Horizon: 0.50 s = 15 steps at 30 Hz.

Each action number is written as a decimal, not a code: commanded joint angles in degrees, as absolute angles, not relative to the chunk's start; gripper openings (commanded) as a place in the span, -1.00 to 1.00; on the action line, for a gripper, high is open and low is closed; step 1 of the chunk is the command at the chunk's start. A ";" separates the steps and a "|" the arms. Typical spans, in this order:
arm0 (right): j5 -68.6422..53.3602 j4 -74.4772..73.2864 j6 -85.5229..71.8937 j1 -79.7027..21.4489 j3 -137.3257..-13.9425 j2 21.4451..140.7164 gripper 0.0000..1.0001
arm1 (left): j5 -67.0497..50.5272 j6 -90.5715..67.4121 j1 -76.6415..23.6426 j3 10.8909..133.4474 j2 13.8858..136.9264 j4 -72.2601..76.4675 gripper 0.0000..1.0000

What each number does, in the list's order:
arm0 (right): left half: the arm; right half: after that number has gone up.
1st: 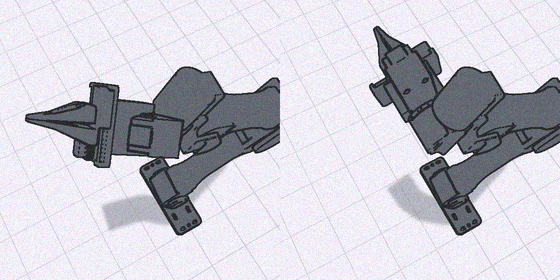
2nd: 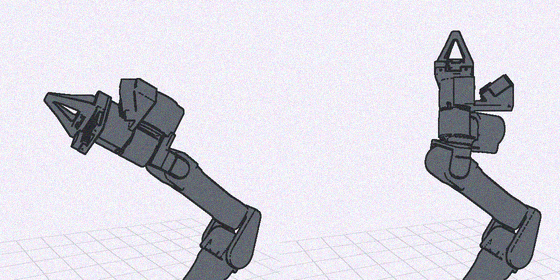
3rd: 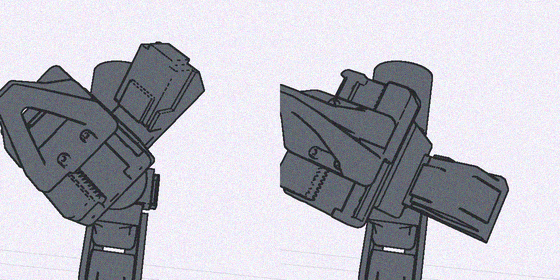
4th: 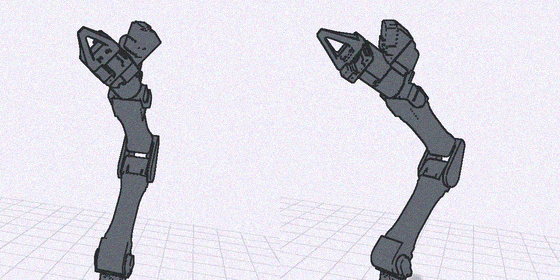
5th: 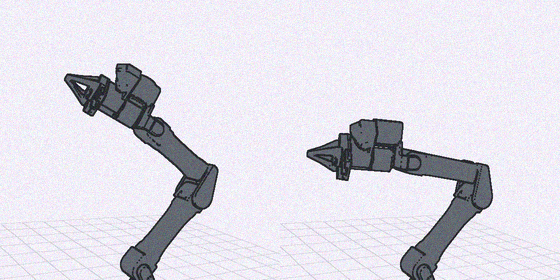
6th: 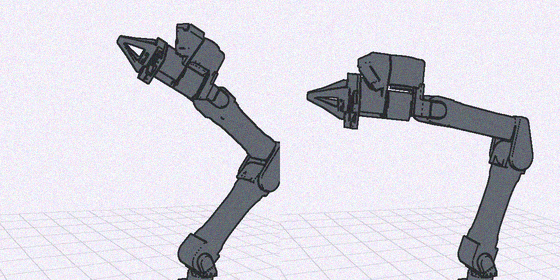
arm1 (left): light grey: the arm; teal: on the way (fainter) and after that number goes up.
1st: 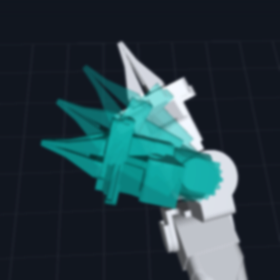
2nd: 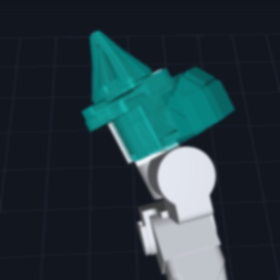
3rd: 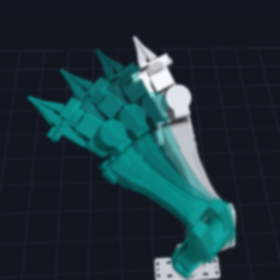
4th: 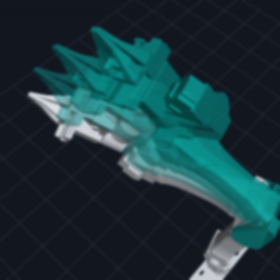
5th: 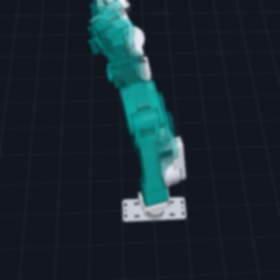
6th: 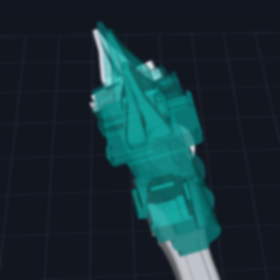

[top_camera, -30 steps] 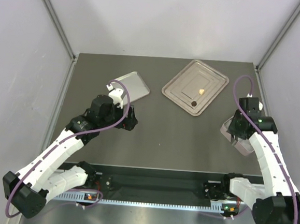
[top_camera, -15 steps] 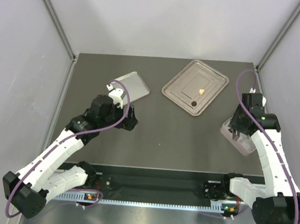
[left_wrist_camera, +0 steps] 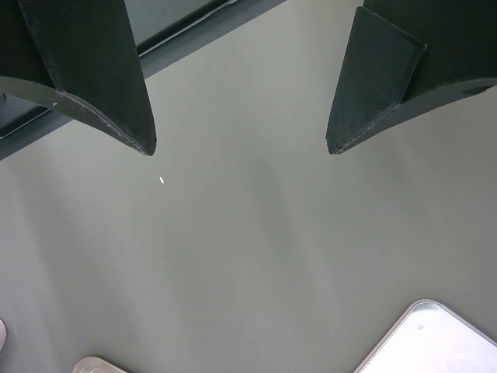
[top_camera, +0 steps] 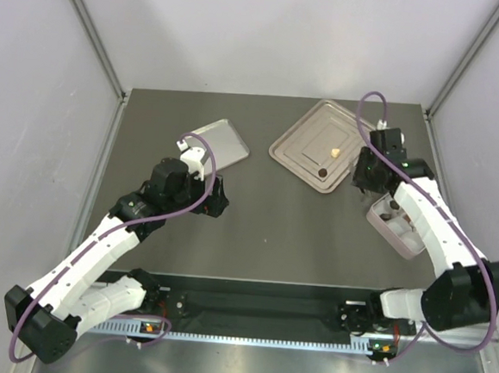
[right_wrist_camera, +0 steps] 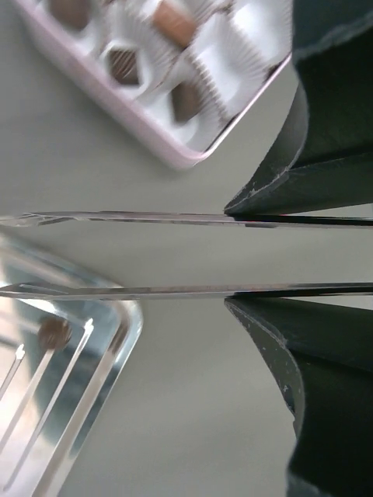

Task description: Pack the chocolate

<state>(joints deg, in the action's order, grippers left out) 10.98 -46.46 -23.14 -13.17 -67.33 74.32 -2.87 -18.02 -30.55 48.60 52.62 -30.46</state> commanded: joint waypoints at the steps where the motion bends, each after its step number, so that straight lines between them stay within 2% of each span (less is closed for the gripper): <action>1: 11.08 -37.54 -21.89 -15.46 -73.11 79.34 -0.13 | -1.93 -17.58 -30.76 49.57 52.21 -28.92 0.92; 6: 11.69 -33.93 -20.30 -16.79 -76.63 87.17 -0.10 | -1.23 -17.58 -30.76 49.57 52.38 -29.09 0.92; 15: 10.46 -30.59 -20.83 -17.14 -76.99 93.33 -0.07 | -0.53 -17.49 -30.76 49.75 52.91 -29.18 0.92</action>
